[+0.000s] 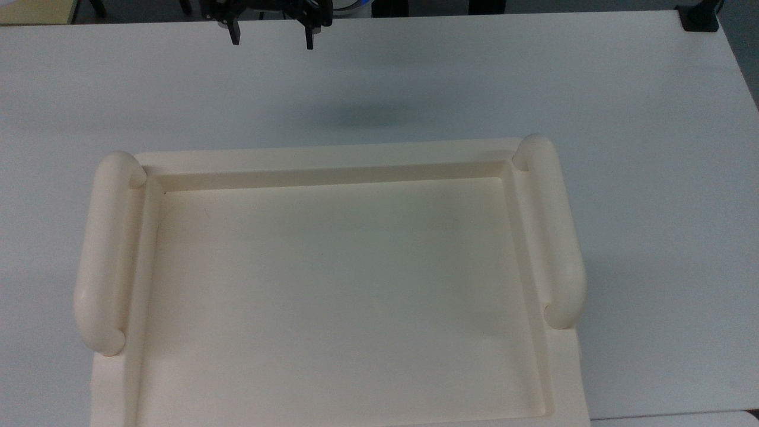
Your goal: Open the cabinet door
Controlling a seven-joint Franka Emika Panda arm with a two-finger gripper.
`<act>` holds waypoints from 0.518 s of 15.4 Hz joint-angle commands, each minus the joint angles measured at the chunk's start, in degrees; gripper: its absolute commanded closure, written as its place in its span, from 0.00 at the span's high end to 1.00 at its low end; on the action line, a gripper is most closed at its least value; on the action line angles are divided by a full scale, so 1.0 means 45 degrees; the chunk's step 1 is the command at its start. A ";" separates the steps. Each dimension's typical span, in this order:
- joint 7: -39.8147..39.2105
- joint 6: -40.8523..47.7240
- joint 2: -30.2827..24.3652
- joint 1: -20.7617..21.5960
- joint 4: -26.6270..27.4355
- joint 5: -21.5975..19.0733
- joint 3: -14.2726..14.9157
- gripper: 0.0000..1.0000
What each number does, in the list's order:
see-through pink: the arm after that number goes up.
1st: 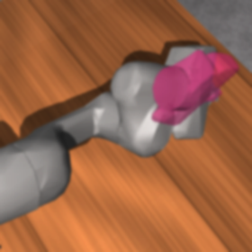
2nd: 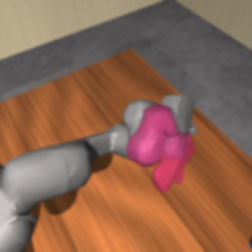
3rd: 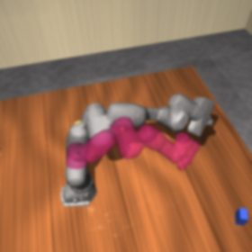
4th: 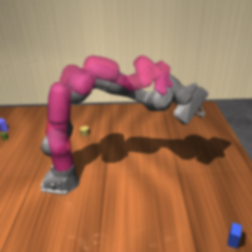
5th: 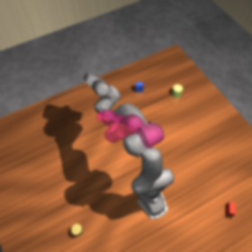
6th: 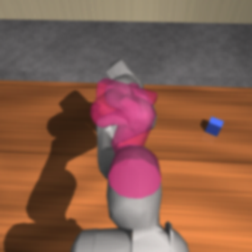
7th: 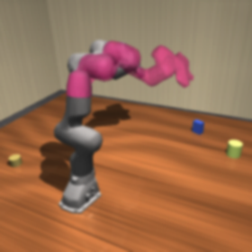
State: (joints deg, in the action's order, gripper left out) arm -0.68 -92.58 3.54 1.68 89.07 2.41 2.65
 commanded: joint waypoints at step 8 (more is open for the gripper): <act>0.0190 0.0026 -0.0240 -0.0042 0.0168 0.0207 -0.0160 1.00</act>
State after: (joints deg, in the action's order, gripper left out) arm -0.68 -92.58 3.54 1.69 89.07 2.41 2.62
